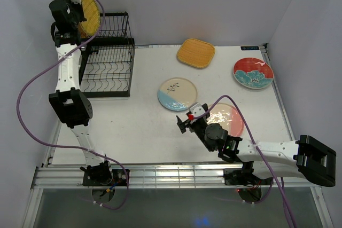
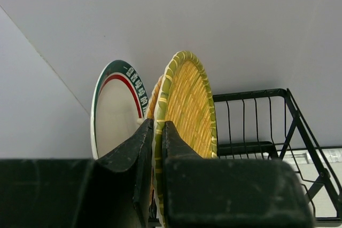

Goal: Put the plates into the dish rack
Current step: Insert the plate into the dish rack.

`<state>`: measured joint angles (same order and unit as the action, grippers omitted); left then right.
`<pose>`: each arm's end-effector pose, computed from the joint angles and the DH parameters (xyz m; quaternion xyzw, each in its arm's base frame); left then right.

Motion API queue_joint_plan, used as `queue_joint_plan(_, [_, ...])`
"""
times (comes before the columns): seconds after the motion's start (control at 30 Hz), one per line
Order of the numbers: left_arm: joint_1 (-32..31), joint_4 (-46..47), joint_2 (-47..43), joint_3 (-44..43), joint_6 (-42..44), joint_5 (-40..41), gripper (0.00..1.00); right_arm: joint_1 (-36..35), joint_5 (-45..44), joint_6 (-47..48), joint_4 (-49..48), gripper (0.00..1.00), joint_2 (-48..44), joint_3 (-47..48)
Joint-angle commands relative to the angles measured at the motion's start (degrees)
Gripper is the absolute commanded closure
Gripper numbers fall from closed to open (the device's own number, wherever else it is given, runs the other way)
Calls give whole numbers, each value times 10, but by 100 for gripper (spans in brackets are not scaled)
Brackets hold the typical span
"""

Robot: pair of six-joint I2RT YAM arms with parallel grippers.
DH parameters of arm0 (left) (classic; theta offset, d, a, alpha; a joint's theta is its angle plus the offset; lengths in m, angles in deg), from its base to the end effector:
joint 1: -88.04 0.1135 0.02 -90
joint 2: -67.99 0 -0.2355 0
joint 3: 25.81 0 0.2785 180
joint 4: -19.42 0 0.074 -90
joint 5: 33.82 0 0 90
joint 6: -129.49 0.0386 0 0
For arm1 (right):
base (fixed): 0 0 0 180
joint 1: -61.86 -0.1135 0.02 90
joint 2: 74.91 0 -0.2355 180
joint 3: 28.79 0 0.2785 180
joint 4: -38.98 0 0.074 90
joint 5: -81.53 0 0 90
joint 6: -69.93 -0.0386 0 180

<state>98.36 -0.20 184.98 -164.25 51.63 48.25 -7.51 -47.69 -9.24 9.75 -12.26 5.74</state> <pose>0.4912 0.0840 0.4288 0.0607 0.6932 0.0924 0.7122 0.1149 0.2360 0.1934 -0.2416 0.6589 0.1238 0.7016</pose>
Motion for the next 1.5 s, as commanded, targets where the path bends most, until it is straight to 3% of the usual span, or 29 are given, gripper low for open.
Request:
queue_joint_plan(0.0, [-1,39,-7,-30,16,6,100,2,3,-12,-17,10,-13,11])
queue_joint_plan(0.53, [-2,67,10,-33,39,59,100,2,12,-16,-12,10,-2,20])
queue_joint_plan(0.7, [-2,124,9,-26,43,94,100,2,16,-18,-11,10,-6,18])
queue_joint_plan(0.87, [-3,121,25,-41,53,85,100,2,19,-18,-10,10,-11,14])
queue_joint_plan(1.47, [-9,168,16,43,67,34,100,3,34,-23,-10,10,-25,9])
